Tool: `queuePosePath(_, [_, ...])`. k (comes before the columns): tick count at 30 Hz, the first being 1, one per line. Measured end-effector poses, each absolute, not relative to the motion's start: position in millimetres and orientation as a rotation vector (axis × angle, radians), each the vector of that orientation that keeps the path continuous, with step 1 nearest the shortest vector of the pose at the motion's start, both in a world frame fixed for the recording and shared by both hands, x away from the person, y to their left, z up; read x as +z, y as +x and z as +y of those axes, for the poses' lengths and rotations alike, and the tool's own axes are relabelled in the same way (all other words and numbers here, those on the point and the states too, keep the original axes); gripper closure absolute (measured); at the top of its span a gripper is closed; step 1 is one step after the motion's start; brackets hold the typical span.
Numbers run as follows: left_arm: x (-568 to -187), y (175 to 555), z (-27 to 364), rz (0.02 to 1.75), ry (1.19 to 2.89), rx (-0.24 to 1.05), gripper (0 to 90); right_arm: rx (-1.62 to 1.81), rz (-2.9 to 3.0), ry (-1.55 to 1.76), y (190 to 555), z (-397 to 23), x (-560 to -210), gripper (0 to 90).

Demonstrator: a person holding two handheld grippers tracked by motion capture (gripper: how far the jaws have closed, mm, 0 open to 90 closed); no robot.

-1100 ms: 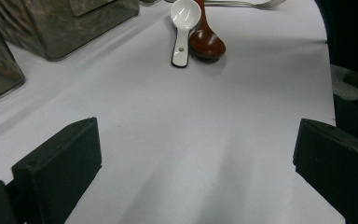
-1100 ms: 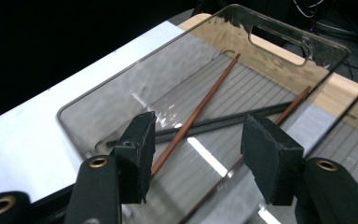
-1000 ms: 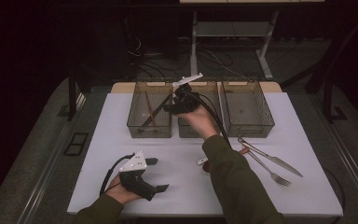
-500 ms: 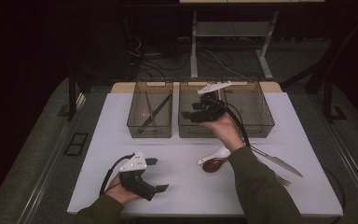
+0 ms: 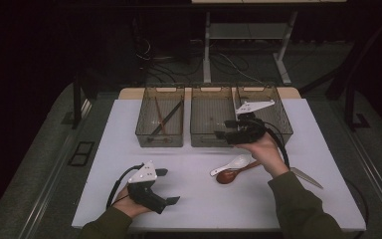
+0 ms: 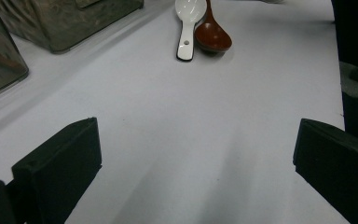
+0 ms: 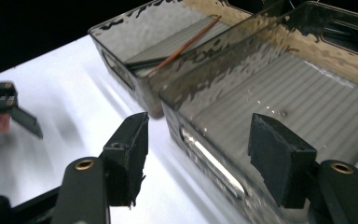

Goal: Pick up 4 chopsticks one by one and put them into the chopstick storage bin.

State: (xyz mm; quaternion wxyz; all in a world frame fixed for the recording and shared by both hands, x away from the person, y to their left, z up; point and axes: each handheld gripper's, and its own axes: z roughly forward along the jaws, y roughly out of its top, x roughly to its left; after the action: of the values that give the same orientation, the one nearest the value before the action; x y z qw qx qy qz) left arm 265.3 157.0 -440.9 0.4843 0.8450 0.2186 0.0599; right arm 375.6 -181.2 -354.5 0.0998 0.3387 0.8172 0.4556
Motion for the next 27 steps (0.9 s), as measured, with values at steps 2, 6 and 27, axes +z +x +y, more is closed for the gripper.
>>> queuePosePath(2, [-441.0, 265.6, 157.2, 0.536, 2.056, 0.146, 0.6, 1.345, 2.418, 0.994, 368.2, -190.3, -355.7, 38.1])
queuePosePath(6, [-441.6, 265.9, 156.5, 0.532, 2.058, 0.147, 0.6, 1.332, 2.428, 0.987, 354.8, -206.8, -359.3, 38.2])
queuePosePath(27, [-439.5, 263.6, 156.6, 0.529, 2.059, 0.156, 0.6, 1.286, 2.377, 1.077, 313.0, -272.5, -379.0, 44.7])
